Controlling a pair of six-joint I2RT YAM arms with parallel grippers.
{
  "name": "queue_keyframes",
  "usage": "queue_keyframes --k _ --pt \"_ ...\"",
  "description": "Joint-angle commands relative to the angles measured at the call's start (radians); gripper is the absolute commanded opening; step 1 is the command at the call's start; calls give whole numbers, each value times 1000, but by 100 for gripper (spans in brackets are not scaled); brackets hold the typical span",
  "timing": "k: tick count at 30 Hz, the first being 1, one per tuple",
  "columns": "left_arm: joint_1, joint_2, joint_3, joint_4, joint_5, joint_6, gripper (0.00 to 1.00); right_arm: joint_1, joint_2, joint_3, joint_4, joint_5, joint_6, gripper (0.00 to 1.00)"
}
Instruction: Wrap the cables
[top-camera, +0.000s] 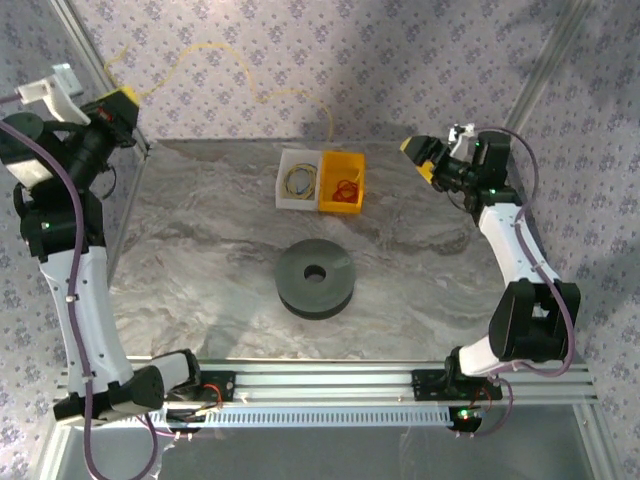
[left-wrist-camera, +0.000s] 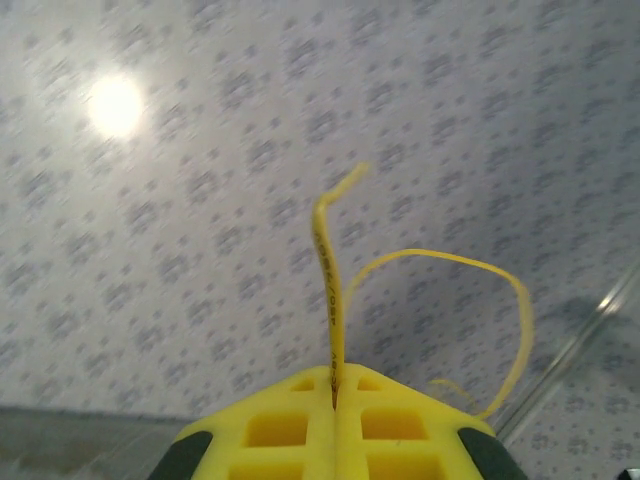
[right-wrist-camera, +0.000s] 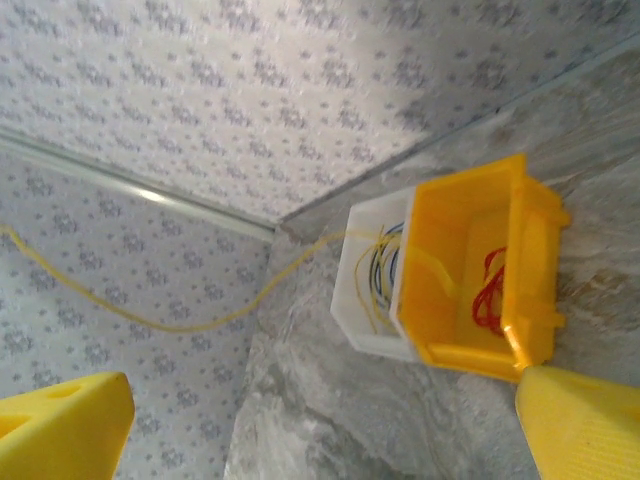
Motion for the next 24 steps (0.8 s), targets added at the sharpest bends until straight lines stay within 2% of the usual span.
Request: queue_keyframes --k 1,6,10,14,20,24 --pt "-43 35 107 36 -7 -2 0 25 -22 9 -3 9 27 100" --pt "-93 70 204 43 -7 0 0 80 -31 -102 132 53 165 100" --pt "-120 75 227 49 -10 2 0 121 -10 -209 412 98 387 100" --pt "-137 73 227 51 -18 7 0 189 56 -211 597 113 530 100" --pt "-161 75 258 41 -26 19 0 301 141 -159 721 167 643 100" --pt "-175 78 259 36 -26 28 0 352 181 -125 743 181 650 100"
